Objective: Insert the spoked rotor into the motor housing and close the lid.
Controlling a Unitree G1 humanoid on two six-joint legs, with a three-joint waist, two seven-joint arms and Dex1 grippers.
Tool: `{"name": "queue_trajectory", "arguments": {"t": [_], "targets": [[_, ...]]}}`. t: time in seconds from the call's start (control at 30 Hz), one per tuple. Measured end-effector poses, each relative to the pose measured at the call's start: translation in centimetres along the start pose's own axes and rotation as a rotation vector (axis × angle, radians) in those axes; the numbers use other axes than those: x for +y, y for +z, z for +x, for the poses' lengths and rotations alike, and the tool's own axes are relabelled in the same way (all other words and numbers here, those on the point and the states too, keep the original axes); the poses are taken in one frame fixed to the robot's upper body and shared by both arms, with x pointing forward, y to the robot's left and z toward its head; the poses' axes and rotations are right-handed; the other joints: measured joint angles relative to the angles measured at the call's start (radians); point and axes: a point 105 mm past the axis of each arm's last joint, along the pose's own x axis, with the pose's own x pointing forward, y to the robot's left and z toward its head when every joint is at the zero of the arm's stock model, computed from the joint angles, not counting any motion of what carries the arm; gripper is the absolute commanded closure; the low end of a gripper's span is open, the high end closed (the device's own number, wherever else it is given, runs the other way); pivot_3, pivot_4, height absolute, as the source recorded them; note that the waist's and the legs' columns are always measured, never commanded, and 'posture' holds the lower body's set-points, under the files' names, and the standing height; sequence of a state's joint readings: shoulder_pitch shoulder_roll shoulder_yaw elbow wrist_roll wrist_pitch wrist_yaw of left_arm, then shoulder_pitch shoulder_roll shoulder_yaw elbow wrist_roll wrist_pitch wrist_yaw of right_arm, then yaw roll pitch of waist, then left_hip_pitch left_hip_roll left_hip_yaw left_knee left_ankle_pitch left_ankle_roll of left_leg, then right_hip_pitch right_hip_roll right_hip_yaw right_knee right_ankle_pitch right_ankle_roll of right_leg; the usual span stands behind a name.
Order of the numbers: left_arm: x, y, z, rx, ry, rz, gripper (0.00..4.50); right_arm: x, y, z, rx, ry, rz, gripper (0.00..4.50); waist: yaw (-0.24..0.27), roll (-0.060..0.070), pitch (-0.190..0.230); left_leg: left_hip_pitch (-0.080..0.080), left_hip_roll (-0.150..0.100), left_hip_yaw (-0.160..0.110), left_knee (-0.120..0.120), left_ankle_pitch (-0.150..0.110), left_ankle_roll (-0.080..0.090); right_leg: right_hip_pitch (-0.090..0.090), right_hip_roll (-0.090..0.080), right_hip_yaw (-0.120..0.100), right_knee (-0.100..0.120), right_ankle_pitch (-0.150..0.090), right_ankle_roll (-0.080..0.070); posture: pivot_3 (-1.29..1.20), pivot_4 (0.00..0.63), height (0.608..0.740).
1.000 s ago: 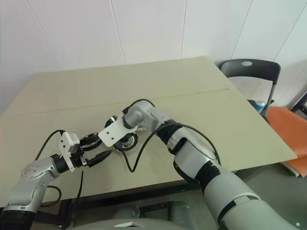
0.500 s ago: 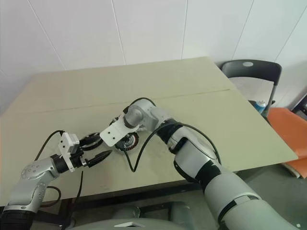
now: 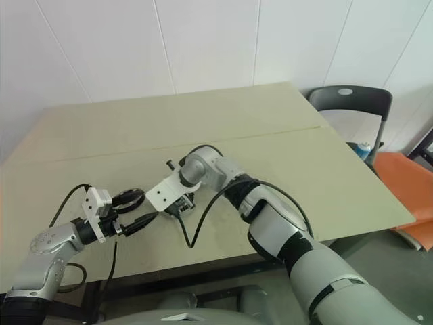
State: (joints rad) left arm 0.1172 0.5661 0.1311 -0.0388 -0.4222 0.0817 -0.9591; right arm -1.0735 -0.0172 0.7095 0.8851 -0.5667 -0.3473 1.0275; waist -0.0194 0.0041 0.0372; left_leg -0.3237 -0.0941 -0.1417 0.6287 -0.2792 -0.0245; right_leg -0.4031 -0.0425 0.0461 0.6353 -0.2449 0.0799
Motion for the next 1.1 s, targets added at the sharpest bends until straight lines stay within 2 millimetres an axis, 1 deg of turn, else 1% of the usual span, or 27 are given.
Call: {"name": "queue_trajectory", "arguments": {"t": [0.1, 0.2, 0.37, 0.43, 0.67, 0.87, 1.1], "targets": [[0.0, 0.1, 0.0, -0.001, 0.002, 0.001, 0.0, 0.0, 0.0, 0.0, -0.001, 0.0, 0.006, 4.48, 0.0, 0.0, 0.0, 0.0, 0.0, 0.0, 0.0, 0.0, 0.0, 0.0, 0.0, 0.0, 0.0, 0.0, 0.0, 0.0, 0.0, 0.74], [0.1, 0.1, 0.1, -0.001, 0.005, 0.001, 0.0, -0.2, 0.1, -0.1, -0.009, -0.003, 0.027, 3.95, 0.001, 0.0, 0.0, 0.0, 0.0, 0.0, -0.001, 0.0, 0.0, 0.0, 0.0, 0.0, 0.0, 0.0, 0.0, 0.0, 0.0, 0.74], [0.1, 0.1, 0.1, 0.003, 0.008, -0.005, 0.0, -0.9, 0.5, 0.0, -0.053, -0.035, 0.149, 2.39, 0.001, 0.0, 0.0, -0.001, 0.0, 0.0, -0.001, 0.0, 0.0, -0.001, 0.0, 0.0, -0.001, 0.001, -0.001, 0.0, 0.0, 0.74], [0.1, 0.3, 0.2, 0.0, 0.009, -0.001, 0.0, -1.0, 0.4, 0.0, -0.066, -0.044, 0.209, 2.39, 0.001, 0.0, 0.0, -0.001, 0.0, 0.0, -0.001, 0.0, 0.0, -0.001, 0.0, 0.0, -0.001, 0.001, -0.001, 0.0, 0.0, 0.74], [0.1, 0.4, 0.3, -0.002, 0.014, 0.001, 0.0, -0.3, -0.6, -0.1, -0.129, -0.053, 0.478, 2.39, 0.002, 0.0, 0.0, -0.002, 0.0, 0.0, -0.001, 0.0, 0.0, 0.0, 0.0, 0.0, -0.001, 0.0, -0.001, 0.0, 0.0, 0.74], [0.0, 0.4, 0.3, -0.005, 0.013, 0.0, 0.0, 0.5, -1.1, 0.1, -0.203, -0.08, 0.71, 2.39, 0.002, 0.0, 0.0, -0.002, 0.0, 0.0, -0.002, 0.0, 0.0, 0.0, 0.0, 0.0, -0.002, 0.0, 0.0, 0.0, 0.0, 0.74], [-0.1, 0.4, 0.5, -0.007, 0.007, -0.004, 0.0, 0.9, -1.4, 0.0, -0.231, -0.108, 0.85, 2.39, 0.003, 0.0, 0.0, -0.006, 0.0, 0.0, -0.001, 0.0, 0.0, -0.001, 0.0, 0.0, -0.002, 0.0, 0.0, 0.0, 0.0, 0.74]]}}
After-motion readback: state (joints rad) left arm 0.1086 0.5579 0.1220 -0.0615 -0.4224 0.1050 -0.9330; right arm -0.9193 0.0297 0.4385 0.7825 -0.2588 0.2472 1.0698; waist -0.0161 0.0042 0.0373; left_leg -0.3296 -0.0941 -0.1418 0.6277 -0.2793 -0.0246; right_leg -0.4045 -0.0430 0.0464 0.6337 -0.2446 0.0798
